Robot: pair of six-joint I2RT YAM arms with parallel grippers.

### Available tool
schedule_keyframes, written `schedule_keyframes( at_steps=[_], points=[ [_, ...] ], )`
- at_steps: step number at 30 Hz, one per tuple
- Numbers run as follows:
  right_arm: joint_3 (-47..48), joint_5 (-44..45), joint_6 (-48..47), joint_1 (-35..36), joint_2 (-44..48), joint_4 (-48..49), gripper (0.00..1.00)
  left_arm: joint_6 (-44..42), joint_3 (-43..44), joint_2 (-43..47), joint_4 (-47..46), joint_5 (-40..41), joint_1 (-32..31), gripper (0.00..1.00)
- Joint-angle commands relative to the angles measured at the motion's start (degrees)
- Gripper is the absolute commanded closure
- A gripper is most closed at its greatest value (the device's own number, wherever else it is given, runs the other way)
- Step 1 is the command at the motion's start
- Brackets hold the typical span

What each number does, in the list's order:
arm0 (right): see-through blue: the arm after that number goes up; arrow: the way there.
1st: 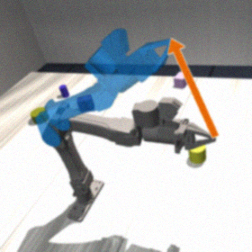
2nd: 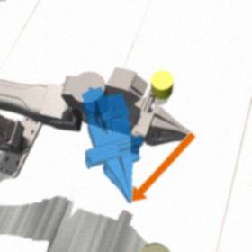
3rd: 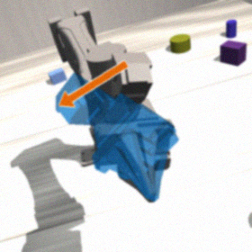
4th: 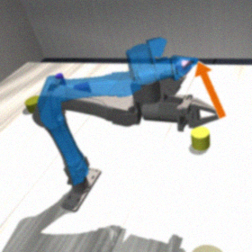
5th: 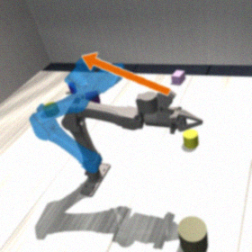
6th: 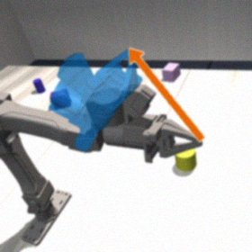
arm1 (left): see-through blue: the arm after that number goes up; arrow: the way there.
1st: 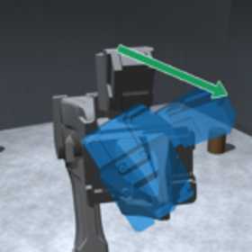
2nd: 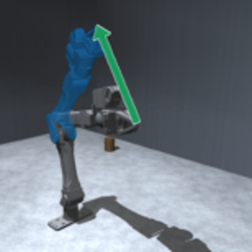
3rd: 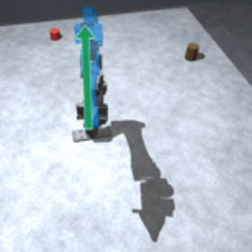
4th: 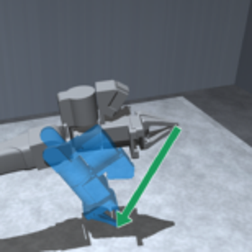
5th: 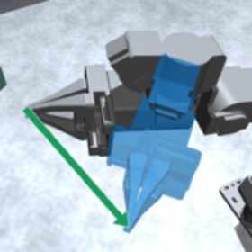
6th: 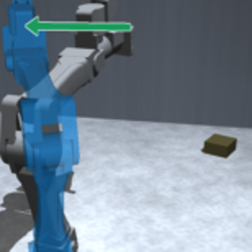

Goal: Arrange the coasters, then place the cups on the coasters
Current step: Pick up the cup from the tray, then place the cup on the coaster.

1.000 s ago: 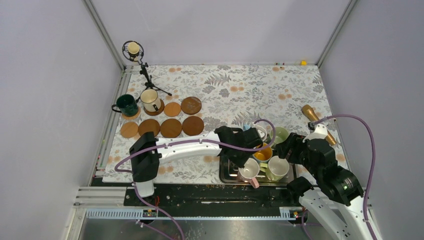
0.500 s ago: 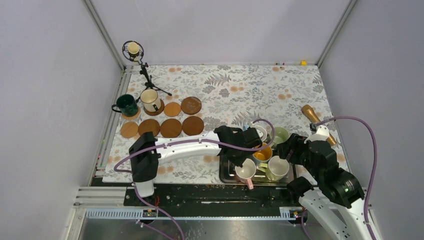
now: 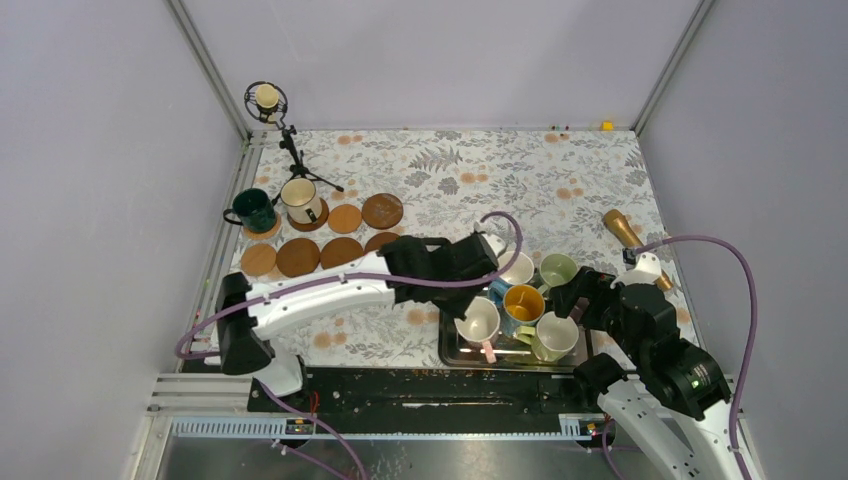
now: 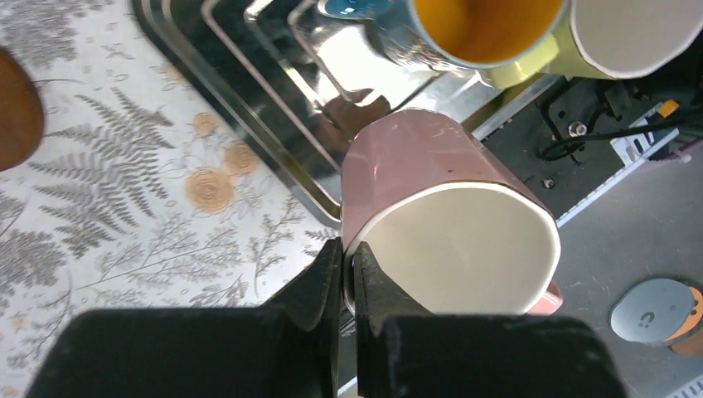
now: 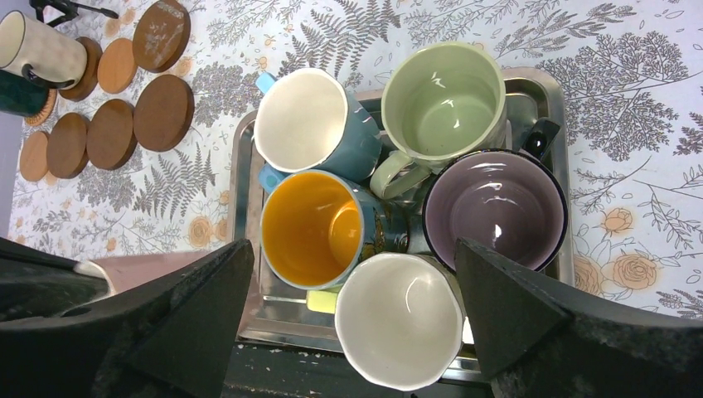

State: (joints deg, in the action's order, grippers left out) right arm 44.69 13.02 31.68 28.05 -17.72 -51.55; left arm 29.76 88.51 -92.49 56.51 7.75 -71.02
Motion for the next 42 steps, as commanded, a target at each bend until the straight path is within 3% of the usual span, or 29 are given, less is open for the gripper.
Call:
schedule_keyframes(
  at_steps=[1,8,15,26,35,42],
  points=[
    [-0.30,2.01,0.48,-0.11,0.33,0.94,0.01,-1.12,1.47,6.13,-0.20,3.74,4.34,1.00],
    [-0.29,1.46,0.39,-0.12,0.68,1.00,0.01,-3.73,-3.26,11.38,-1.51,8.33,13.87,1.00],
    [-0.72,1.84,0.17,-0.10,1.88,1.49,0.01,-7.15,-7.19,12.60,-6.12,1.53,31.76,1.00],
    [-0.39,-0.30,-0.50,-0.11,0.46,1.63,0.00,-11.07,2.91,1.95,-5.81,-0.54,52.75,1.00],
    [-0.24,-0.37,-0.07,-0.10,1.22,1.24,0.01,-12.79,11.95,-7.14,-4.79,-3.71,63.56,1.00],
    [-0.13,0.11,0.05,-0.13,0.62,1.17,0.00,-12.44,13.20,-11.65,-4.88,-7.05,66.08,1.00]
  ],
)
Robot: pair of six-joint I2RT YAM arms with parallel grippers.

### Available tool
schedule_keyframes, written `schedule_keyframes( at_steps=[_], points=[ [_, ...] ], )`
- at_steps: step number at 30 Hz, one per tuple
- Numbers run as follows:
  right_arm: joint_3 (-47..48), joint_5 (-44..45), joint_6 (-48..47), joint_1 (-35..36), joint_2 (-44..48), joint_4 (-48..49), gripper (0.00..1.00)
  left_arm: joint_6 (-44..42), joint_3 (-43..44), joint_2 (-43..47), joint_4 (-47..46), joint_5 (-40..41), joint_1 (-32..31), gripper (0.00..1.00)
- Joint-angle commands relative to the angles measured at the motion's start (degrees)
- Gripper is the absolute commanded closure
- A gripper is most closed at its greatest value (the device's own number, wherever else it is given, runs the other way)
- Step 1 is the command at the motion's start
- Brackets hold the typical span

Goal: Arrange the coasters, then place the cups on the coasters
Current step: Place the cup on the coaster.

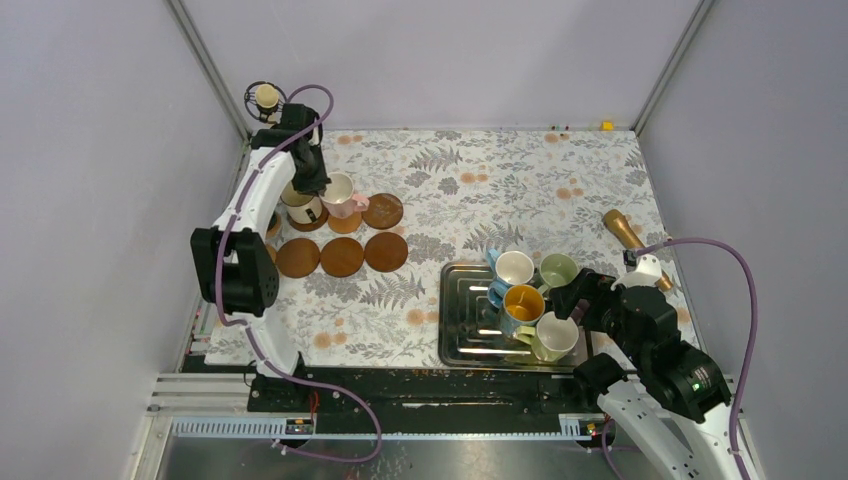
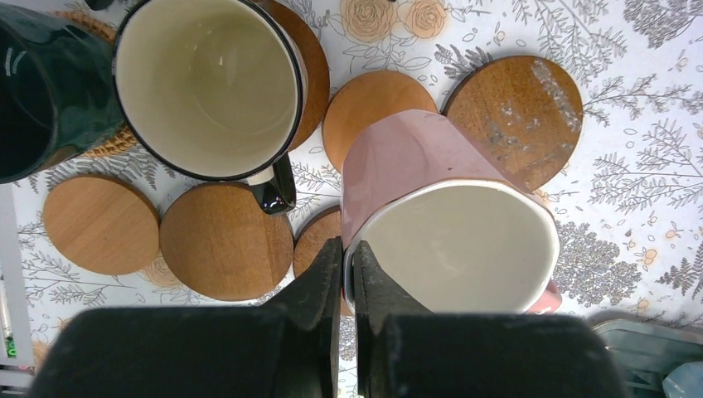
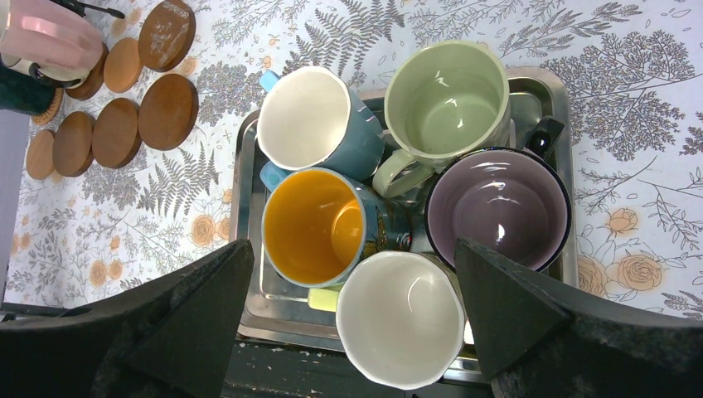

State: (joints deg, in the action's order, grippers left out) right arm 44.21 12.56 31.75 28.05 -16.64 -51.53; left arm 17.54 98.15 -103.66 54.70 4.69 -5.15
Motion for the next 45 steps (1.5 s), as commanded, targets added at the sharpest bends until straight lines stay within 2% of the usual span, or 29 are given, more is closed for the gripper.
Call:
schedule_keyframes(
  at_steps=[1,25,27,28,31,38,45],
  points=[
    [0.37,0.48,-0.06,-0.11,-0.57,1.09,0.00,-0.25,3.66,-1.11,-3.09,-4.14,0.29,1.00],
    [0.31,0.72,-0.02,-0.10,-0.42,1.08,0.01,0.21,5.85,-8.42,-3.75,-2.57,2.24,1.00],
    [0.29,0.81,-0.10,-0.10,-0.37,1.18,0.00,0.30,5.72,-8.52,-3.72,-2.39,2.29,0.91],
    [0.25,0.77,-0.15,-0.10,-0.45,1.18,0.01,0.28,5.74,-8.53,-3.75,-2.14,2.25,0.83],
    [0.40,0.59,-0.17,-0.16,-0.81,1.12,0.00,0.38,5.42,-8.36,-3.67,-1.45,2.25,0.66],
    [0.27,0.48,-0.03,-0.10,-0.65,1.08,0.00,0.60,5.04,-4.75,-3.08,-2.77,2.25,0.39],
    [0.51,-0.75,0.73,-0.10,-2.55,1.08,0.01,0.99,4.06,2.24,-1.98,-5.13,2.29,0.31]
  ],
)
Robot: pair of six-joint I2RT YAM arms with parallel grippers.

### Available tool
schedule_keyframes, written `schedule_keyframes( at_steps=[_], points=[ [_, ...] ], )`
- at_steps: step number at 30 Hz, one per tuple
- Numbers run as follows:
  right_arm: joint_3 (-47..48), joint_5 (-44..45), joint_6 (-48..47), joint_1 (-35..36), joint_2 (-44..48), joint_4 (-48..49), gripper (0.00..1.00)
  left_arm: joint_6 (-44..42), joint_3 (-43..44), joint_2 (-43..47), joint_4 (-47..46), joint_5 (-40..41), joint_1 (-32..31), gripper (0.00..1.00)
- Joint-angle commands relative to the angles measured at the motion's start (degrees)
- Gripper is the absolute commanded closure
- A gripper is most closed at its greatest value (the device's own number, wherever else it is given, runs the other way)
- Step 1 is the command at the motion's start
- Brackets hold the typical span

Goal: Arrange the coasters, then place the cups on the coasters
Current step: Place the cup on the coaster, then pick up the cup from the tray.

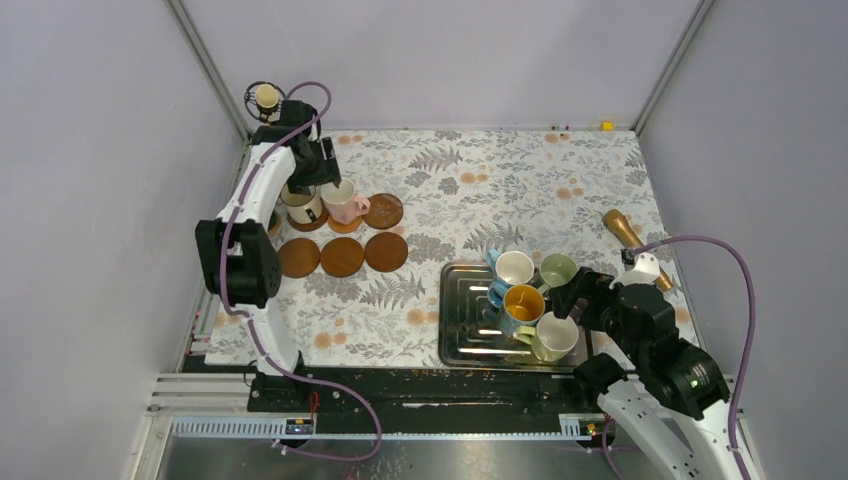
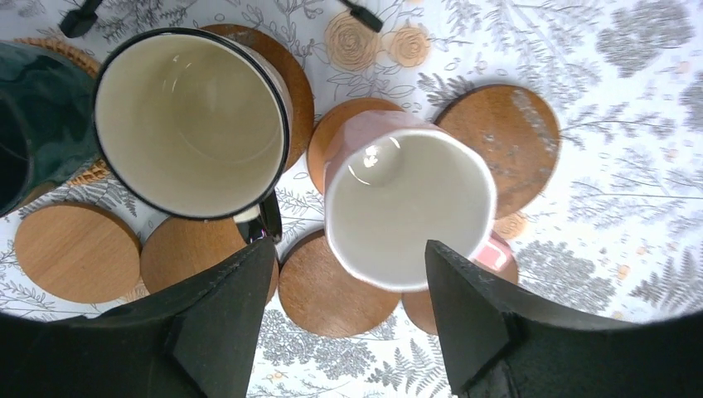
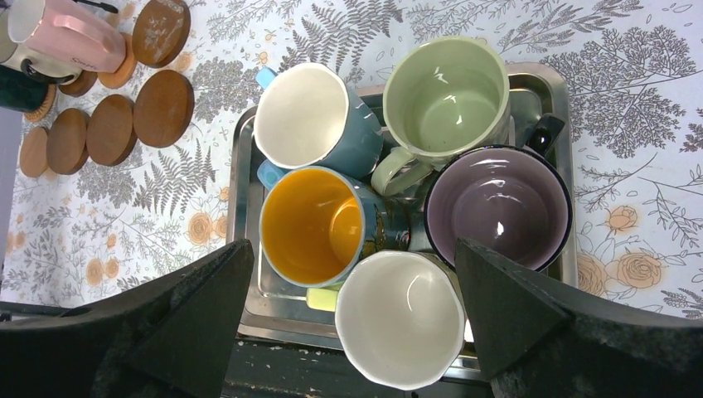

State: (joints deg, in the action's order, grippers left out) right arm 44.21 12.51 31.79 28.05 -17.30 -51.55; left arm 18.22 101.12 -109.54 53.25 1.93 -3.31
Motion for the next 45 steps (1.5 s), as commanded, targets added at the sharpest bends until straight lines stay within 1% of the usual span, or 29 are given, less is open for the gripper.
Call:
schedule_keyframes(
  at_steps=[1,3,6,7,8,9,12,15,18,20,22,24,26,29,31,34,38,40,43,45],
  points=[
    [0.69,-1.07,1.16,-0.10,-2.40,0.86,0.00,0.40,0.60,9.55,-0.63,-3.38,0.42,0.30],
    [0.90,-2.15,1.70,-0.10,-3.32,0.55,0.01,0.46,-0.65,12.53,-0.61,-4.49,0.41,0.28],
    [1.02,-3.83,1.98,-0.17,-4.47,0.69,0.05,0.75,-4.34,17.94,-1.22,-8.20,0.33,0.20],
    [1.11,-4.16,1.96,-0.13,-4.94,0.57,0.06,0.76,-6.49,19.95,-2.01,-9.32,0.20,0.15],
    [1.26,-4.47,1.87,-0.11,-5.34,0.56,0.08,0.83,-8.78,21.93,-2.96,-10.35,0.11,0.03],
    [1.39,-4.82,1.76,-0.14,-5.90,0.53,0.09,0.79,-10.83,23.91,-3.67,-11.27,0.02,0.02],
    [1.65,-6.39,1.00,-0.11,-7.57,0.66,0.16,0.94,-16.49,29.36,-5.08,-14.15,-0.32,0.01],
    [1.50,-8.74,-0.97,-0.10,-10.01,1.09,0.25,3.03,-24.59,35.11,-9.74,-19.73,-0.90,0.01],
    [0.75,-9.26,-0.63,-0.10,-12.70,1.15,0.33,3.66,-30.80,39.55,-10.86,-20.66,-1.96,0.01],
    [-0.07,-11.56,-0.45,-0.12,-15.03,2.08,0.36,3.96,-33.97,42.14,-11.64,-22.32,-2.24,0.01],
    [-0.80,-13.47,-0.61,-0.15,-17.75,3.19,0.38,4.46,-37.55,45.10,-13.39,-24.19,-2.90,0.01],
    [-0.59,-14.23,-1.12,-0.15,-20.17,4.01,0.39,4.94,-41.05,47.78,-14.88,-23.74,-4.13,0.01],
    [0.69,-12.94,-1.82,-0.10,-22.06,4.86,0.38,5.58,-44.01,49.89,-16.71,-23.26,-5.70,0.01],
    [5.77,-6.99,-4.00,-0.10,-25.63,4.08,0.36,6.02,-47.52,53.58,-19.42,-23.83,-8.66,0.01],
    [8.81,-4.41,-5.34,-0.10,-28.47,4.09,0.36,5.01,-48.34,54.84,-19.22,-22.83,-10.28,0.01],
    [12.34,0.19,-6.89,-0.13,-33.37,4.23,0.35,2.55,-48.69,55.27,-17.91,-21.85,-10.64,0.01],
    [15.78,5.27,-12.08,-0.16,-39.10,7.65,0.36,1.35,-50.55,56.12,-17.63,-19.01,-12.08,0.01],
    [16.88,6.18,-14.26,-0.19,-42.19,10.04,0.39,1.70,-50.95,56.83,-17.73,-19.30,-12.24,0.01],
    [18.25,5.27,-14.83,-0.24,-46.69,11.45,0.42,2.35,-52.05,58.06,-19.05,-21.17,-12.38,0.01],
    [18.28,4.12,-14.81,-0.19,-48.90,11.88,0.42,3.62,-52.89,58.43,-19.15,-19.65,-12.81,0.01]
  ],
)
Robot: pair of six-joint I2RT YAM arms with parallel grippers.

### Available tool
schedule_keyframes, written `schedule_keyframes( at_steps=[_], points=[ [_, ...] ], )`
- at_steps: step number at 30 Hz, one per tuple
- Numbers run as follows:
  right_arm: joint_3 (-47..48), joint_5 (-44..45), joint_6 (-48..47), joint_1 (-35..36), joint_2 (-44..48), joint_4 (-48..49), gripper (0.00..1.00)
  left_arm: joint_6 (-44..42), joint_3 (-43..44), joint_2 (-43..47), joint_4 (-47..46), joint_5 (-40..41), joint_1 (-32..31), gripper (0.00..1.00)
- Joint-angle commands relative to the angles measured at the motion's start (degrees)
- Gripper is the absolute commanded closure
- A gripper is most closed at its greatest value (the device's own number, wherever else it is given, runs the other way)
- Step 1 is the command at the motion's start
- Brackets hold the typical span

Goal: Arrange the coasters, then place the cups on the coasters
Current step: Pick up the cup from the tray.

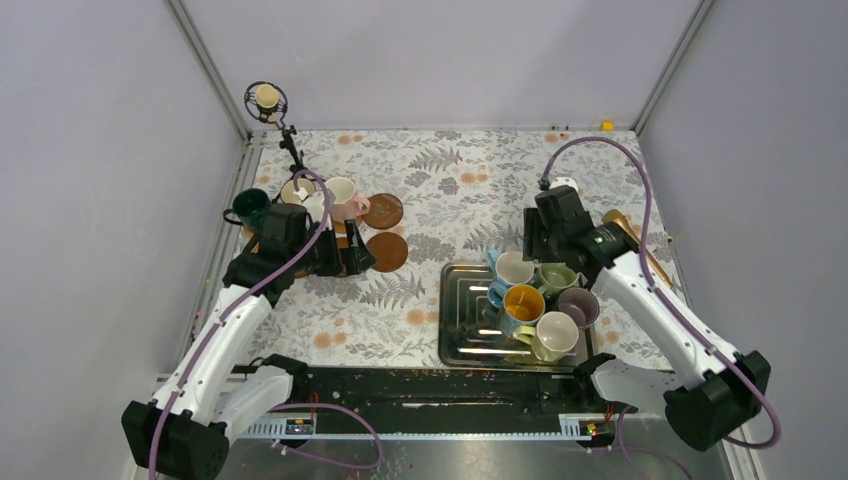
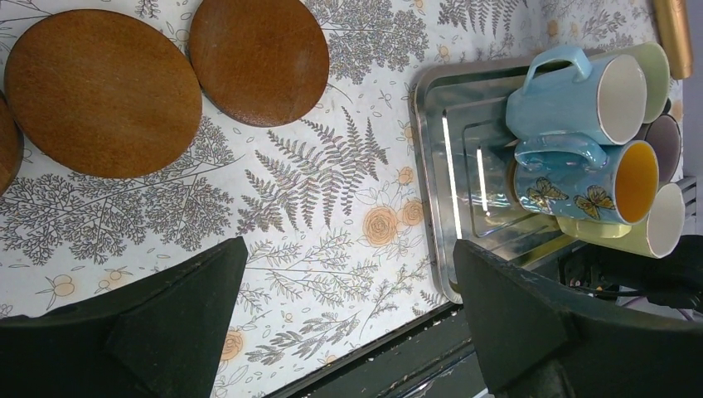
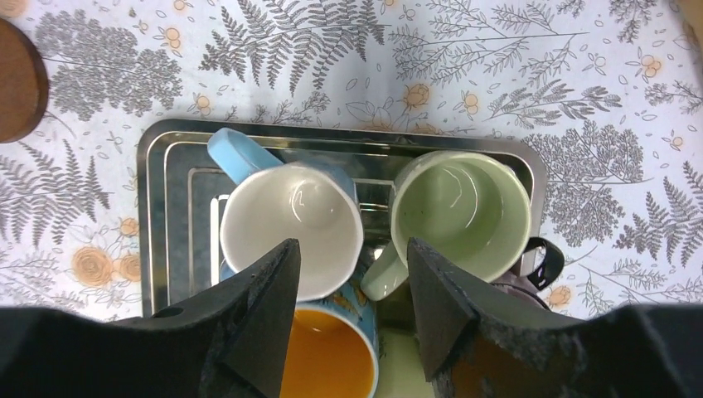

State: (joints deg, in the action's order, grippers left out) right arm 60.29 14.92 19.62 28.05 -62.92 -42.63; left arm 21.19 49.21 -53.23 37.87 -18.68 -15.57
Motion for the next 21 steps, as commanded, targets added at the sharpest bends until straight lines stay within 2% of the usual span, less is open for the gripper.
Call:
schedule_keyframes(
  at_steps=[1,4,9,16,18,21],
  points=[
    [2.15,0.84,-2.53,-0.19,-4.09,2.92,0.42,1.57,-1.32,2.20,-3.68,2.28,-0.72,0.01],
    [1.09,-1.66,-2.05,-0.24,-6.22,4.03,0.42,2.80,-1.59,2.20,-4.13,2.74,-1.79,0.01],
    [-1.39,-3.25,-2.24,-0.81,-9.31,4.36,0.42,0.30,-1.02,-0.86,-3.89,-3.66,-3.07,0.01],
    [-3.77,-6.28,-2.92,-2.97,-12.56,6.68,0.47,-0.08,-1.48,2.51,-4.02,-0.17,-3.32,0.01],
    [-3.59,-6.58,-2.95,-3.00,-13.32,6.89,0.52,-0.18,-1.24,2.85,-3.78,0.42,-3.23,0.01],
    [-2.90,-6.66,-3.05,-3.00,-13.65,6.81,0.76,-0.27,-1.22,2.96,-3.74,0.41,-3.22,0.01]
  ],
)
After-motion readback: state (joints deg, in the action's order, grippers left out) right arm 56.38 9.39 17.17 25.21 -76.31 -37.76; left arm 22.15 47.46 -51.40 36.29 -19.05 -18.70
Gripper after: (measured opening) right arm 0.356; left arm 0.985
